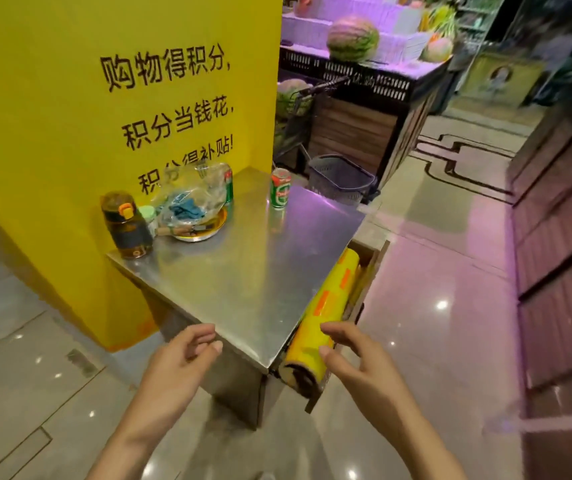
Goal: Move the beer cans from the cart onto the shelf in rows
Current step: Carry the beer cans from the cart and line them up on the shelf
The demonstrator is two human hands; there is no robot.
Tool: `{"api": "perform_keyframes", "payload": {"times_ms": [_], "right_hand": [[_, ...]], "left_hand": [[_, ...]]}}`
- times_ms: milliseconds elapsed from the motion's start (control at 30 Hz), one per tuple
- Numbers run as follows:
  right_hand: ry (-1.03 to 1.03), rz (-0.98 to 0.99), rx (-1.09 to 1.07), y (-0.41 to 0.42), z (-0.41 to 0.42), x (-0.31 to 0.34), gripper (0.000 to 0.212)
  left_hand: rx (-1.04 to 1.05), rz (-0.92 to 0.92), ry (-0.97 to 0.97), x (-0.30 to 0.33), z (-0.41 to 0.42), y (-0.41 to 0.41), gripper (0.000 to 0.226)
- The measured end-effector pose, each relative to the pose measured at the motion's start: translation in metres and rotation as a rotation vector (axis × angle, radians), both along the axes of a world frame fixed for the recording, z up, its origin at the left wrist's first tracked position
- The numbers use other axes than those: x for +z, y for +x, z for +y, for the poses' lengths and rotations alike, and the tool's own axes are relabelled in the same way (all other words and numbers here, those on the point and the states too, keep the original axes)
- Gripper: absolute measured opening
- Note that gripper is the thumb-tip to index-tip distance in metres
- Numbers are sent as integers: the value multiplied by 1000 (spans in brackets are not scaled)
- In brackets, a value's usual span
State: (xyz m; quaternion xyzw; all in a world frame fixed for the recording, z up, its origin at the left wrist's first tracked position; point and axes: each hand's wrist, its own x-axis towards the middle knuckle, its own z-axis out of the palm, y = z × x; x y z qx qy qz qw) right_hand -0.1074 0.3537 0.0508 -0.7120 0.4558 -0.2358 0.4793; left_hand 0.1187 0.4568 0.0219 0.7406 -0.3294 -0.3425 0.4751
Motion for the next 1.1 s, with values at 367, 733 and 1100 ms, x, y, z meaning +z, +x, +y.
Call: {"api": "perform_keyframes", "payload": {"times_ms": [367, 733, 1100], "right_hand": [[-29, 113, 26, -23, -189, -21, 24], [11, 128, 440, 50, -385, -34, 30], [107, 145, 477, 164, -492, -97, 68]], "left_hand": [[-144, -7, -30, 5, -209, -38, 19], [325, -2, 14, -16, -301, -19, 19], [636, 98, 51, -58, -363, 5, 20]]}}
